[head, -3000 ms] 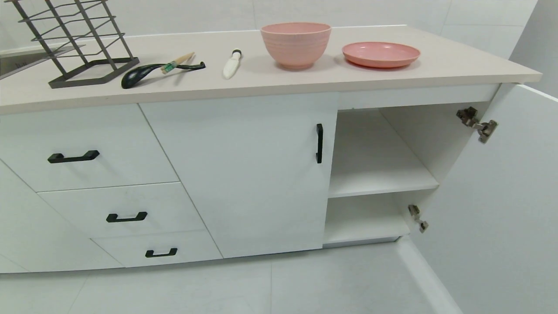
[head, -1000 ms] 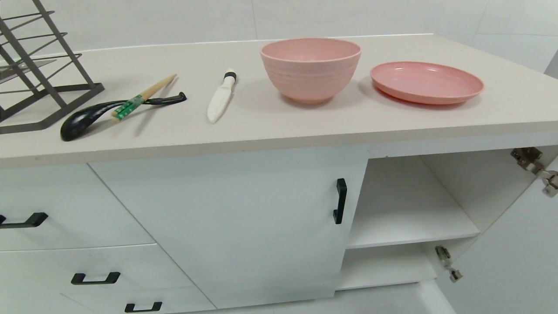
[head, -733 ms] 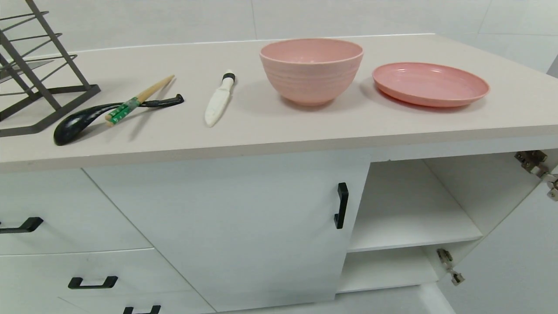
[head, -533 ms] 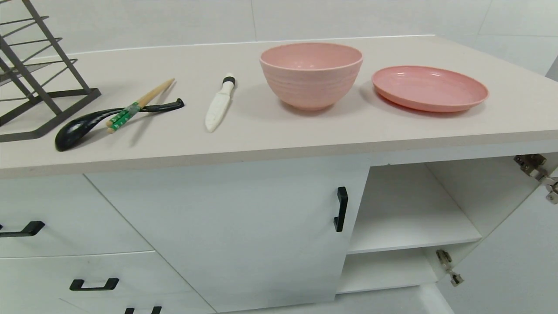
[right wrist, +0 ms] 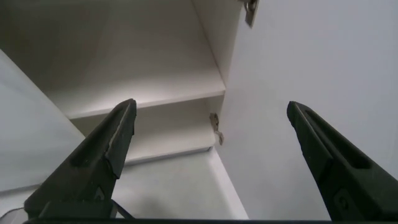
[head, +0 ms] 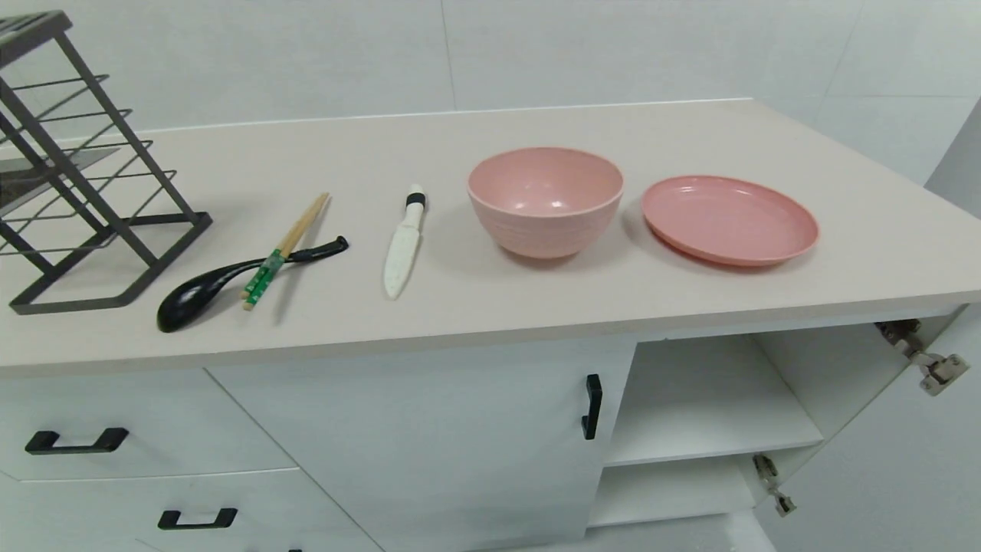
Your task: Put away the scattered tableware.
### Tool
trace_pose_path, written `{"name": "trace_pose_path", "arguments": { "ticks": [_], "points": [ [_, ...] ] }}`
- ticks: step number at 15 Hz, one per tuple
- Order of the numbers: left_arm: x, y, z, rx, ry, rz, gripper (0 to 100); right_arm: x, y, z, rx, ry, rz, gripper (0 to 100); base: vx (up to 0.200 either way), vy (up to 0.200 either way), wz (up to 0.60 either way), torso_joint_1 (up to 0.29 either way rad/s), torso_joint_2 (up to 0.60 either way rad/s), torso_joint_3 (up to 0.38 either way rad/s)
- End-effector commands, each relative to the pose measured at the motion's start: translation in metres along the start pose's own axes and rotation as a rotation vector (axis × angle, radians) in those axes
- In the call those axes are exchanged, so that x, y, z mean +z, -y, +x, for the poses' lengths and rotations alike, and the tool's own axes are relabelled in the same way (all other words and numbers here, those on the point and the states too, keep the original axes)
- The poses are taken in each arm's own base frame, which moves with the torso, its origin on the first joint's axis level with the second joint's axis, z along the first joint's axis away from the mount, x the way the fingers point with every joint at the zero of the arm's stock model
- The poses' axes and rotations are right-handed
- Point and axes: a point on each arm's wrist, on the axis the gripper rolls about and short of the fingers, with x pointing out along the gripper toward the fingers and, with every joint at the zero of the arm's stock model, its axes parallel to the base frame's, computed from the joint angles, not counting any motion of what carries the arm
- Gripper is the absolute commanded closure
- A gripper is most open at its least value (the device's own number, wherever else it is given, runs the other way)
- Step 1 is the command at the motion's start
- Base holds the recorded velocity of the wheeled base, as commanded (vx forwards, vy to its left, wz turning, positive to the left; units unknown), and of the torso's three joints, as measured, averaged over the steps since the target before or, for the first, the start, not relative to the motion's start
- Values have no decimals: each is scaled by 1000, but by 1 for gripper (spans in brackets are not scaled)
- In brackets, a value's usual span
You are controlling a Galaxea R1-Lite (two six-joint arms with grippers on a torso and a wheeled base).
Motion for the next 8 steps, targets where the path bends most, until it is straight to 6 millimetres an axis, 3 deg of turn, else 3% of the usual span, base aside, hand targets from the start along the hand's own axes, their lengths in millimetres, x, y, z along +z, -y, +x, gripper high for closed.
{"name": "trace_pose_path", "arguments": {
  "ticks": [1,3,6,8],
  "points": [
    [0,0,0,1,-2,-1,0,0,0,0,-1,0,0,0,0,0,0,237,-481,-198],
    [0,0,0,1,-2,1,0,0,0,0,-1,0,0,0,0,0,0,237,-474,-212],
    [0,0,0,1,-2,-1,0,0,0,0,-1,0,0,0,0,0,0,90,-479,-214],
    [0,0,0,1,-2,-1,0,0,0,0,-1,0,0,0,0,0,0,366,-493,-227]
  ]
}}
